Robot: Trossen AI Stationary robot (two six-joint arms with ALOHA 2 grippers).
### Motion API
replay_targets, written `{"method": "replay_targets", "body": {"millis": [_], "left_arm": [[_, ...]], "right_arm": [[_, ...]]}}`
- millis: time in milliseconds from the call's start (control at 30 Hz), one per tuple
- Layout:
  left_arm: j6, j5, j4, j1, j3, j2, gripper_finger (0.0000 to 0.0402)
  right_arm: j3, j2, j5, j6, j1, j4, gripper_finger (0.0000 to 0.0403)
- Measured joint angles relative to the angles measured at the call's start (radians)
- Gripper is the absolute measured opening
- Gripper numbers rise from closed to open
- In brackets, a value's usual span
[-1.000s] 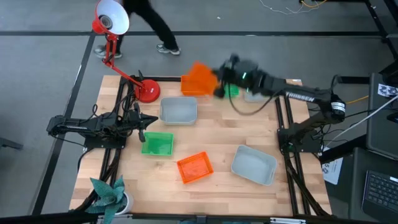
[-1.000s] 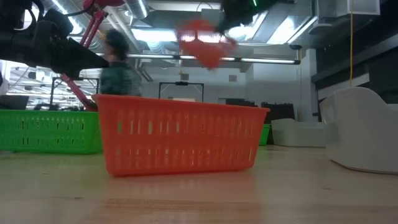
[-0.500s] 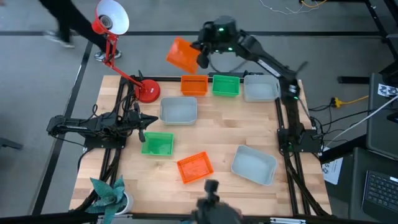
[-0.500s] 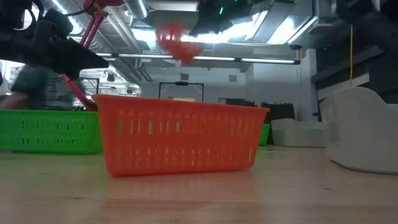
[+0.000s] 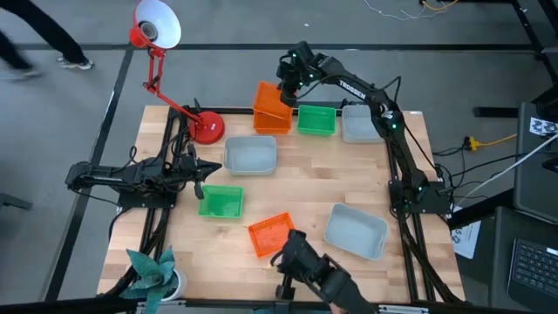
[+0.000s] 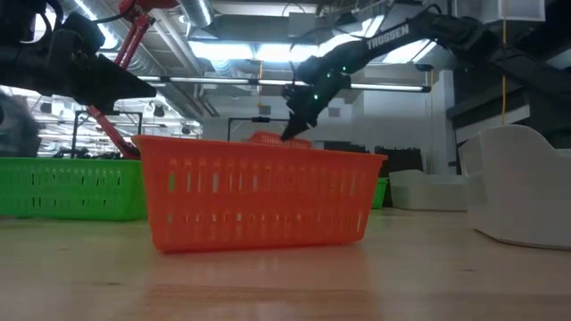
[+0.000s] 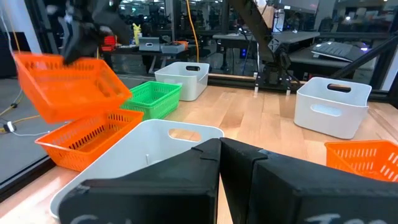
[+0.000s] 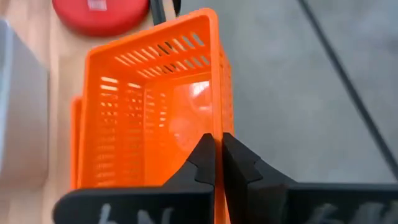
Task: Stack baskets by color
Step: Stack the middle orange bin on the top orange bin
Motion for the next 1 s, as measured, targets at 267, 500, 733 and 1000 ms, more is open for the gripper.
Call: {"method": "replay_targets", "body": {"millis": [267,500,733,1000], "left_arm": [[0.000,0.000,0.000,0.000,0.000,0.000,0.0000],[0.000,0.000,0.000,0.000,0.000,0.000,0.0000],[0.000,0.000,0.000,0.000,0.000,0.000,0.0000],[-0.001,0.000,0.000,0.000,0.000,0.000,0.0000]], "right_arm": [[0.000,0.005,-0.155,-0.003,-0.017,-0.041,0.0003],[0.000,0.005,-0.147,-0.038,-0.017,-0.118,0.0003],[0.000,0.005,-0.148,-0.052,-0.012,-0.122,0.0036],[0.000,0.005,-0.148,-0.058,0.018,-0.114,0.0100]]}}
